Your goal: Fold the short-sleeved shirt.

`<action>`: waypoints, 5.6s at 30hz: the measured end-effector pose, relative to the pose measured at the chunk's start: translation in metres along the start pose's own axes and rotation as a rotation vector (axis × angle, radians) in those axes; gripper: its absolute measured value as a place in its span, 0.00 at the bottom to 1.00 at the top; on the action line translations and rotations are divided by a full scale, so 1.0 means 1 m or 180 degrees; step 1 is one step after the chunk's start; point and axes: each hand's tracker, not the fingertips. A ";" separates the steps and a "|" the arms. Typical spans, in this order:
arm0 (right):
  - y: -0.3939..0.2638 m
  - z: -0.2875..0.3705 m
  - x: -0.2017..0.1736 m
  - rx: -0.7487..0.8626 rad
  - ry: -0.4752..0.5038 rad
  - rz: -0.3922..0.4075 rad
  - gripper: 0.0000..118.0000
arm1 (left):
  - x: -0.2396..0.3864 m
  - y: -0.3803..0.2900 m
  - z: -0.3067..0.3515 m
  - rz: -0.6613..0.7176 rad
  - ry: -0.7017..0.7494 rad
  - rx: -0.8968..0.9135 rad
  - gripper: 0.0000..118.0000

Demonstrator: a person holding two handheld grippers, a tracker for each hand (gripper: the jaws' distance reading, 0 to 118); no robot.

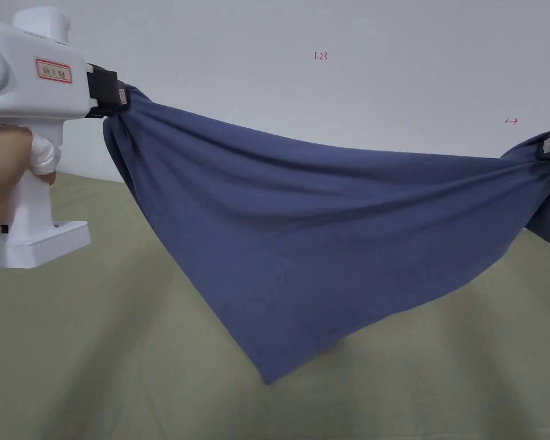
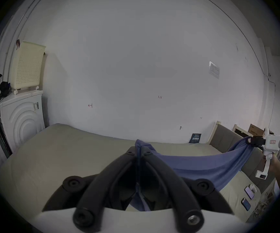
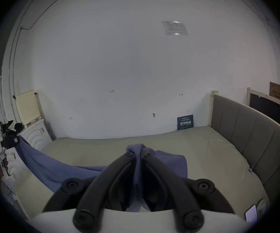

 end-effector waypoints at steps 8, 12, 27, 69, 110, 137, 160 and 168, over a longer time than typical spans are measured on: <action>-0.016 0.008 -0.002 -0.0028 0.0117 -0.0011 0.05 | 0.012 -0.032 0.024 0.0060 -0.0119 -0.0113 0.01; -0.036 0.021 -0.003 -0.0086 0.0160 0.0042 0.05 | -0.029 -0.039 0.006 0.0003 -0.0139 -0.0225 0.01; -0.171 0.066 0.037 -0.0847 0.0061 -0.0180 0.05 | -0.062 -0.169 0.061 0.0370 -0.0282 -0.0943 0.01; -0.302 0.260 -0.093 -0.0633 -0.0409 0.0590 0.50 | 0.095 -0.273 0.249 0.0140 0.0267 -0.0627 0.52; -0.363 0.276 -0.130 -0.0774 0.0079 0.0444 0.01 | -0.074 -0.347 0.166 0.0551 0.0599 -0.2211 1.00; -0.227 -0.147 -0.052 -0.2295 0.0685 0.1613 0.61 | -0.039 -0.362 0.167 0.0350 0.0616 -0.2149 0.01; -0.204 -0.113 -0.054 -0.2046 0.0760 0.1312 0.04 | -0.046 -0.328 0.172 0.0328 0.0540 -0.1946 0.01; -0.116 -0.068 -0.042 -0.1417 0.0576 0.1314 0.04 | -0.026 -0.243 0.144 -0.0001 0.0263 -0.1567 0.01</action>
